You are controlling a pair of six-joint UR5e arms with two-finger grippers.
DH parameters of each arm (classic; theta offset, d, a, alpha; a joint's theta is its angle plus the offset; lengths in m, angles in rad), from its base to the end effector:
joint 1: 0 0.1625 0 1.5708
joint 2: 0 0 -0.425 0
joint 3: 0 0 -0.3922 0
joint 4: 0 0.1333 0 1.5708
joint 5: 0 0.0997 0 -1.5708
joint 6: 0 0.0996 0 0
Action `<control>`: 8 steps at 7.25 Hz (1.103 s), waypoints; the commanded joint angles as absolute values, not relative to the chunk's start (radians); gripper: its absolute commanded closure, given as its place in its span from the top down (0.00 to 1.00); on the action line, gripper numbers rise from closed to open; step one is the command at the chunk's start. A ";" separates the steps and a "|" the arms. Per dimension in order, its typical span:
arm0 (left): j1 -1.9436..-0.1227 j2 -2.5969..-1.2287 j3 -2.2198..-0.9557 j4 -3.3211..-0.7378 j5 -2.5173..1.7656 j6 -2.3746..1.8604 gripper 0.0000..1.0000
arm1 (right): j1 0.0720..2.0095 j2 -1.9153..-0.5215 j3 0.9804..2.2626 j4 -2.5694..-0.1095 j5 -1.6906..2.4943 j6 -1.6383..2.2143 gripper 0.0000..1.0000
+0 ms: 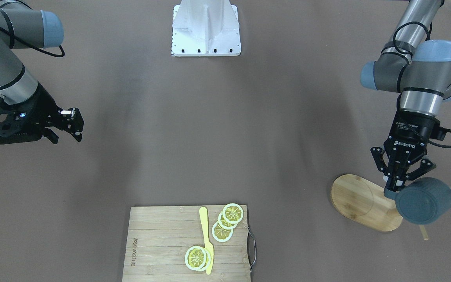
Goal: Hang cup on storage rack
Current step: 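Hook the mug handle onto a rack peg with the left gripper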
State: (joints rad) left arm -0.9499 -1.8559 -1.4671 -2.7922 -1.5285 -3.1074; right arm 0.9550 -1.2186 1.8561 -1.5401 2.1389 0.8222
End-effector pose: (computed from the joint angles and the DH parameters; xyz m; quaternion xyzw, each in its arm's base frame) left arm 0.2489 -0.5843 0.4179 -0.1711 0.6223 -0.7276 0.2328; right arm -0.2769 -0.5293 0.3321 0.0625 -0.4065 0.0020 0.9115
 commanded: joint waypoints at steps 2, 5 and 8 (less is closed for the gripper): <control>-0.950 -1.852 -1.454 -2.793 -1.540 -3.131 0.21 | 0.953 -1.216 1.859 -1.540 2.140 0.822 0.64; -0.950 -1.858 -1.471 -2.790 -1.569 -3.131 0.98 | 0.953 -1.215 1.859 -1.540 2.138 0.822 0.65; -0.951 -1.768 -1.601 -2.789 -1.585 -3.128 0.98 | 0.950 -1.215 1.858 -1.540 2.138 0.822 0.66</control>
